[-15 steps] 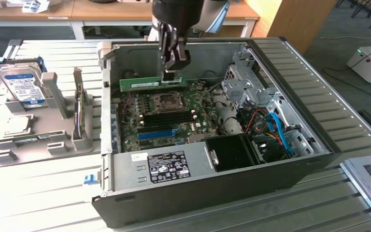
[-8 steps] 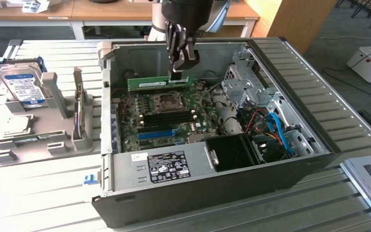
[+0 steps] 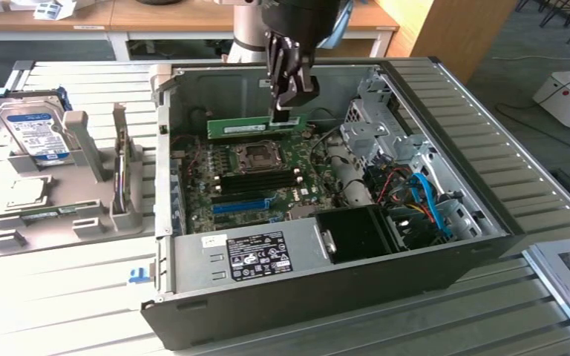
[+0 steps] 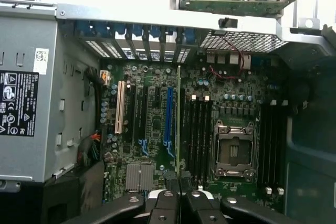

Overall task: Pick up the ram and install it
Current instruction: 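Pick up the ram and move it above insertion slot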

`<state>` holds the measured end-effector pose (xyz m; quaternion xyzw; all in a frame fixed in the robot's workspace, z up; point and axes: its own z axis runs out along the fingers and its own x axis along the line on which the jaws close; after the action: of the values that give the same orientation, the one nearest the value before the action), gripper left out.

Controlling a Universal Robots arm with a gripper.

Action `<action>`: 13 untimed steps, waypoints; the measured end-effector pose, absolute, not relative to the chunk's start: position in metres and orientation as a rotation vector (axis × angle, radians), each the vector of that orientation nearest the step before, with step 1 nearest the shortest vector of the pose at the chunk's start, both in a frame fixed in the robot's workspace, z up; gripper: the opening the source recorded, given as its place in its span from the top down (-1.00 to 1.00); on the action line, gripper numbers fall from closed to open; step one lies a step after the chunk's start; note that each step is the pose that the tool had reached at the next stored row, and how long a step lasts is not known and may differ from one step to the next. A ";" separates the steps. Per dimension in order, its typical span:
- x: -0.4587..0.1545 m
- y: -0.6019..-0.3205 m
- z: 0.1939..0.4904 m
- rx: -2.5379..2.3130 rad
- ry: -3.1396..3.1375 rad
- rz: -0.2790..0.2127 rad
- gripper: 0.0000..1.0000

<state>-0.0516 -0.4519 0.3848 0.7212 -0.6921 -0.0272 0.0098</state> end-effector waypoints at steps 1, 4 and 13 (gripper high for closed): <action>-0.050 -0.452 0.385 2.252 -2.161 -0.085 0.77; -0.045 -0.452 0.385 2.252 -2.161 -0.085 0.77; -0.043 -0.452 0.385 2.252 -2.161 -0.085 0.77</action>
<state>-0.0429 -0.4518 0.3845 0.7212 -0.6921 -0.0272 0.0098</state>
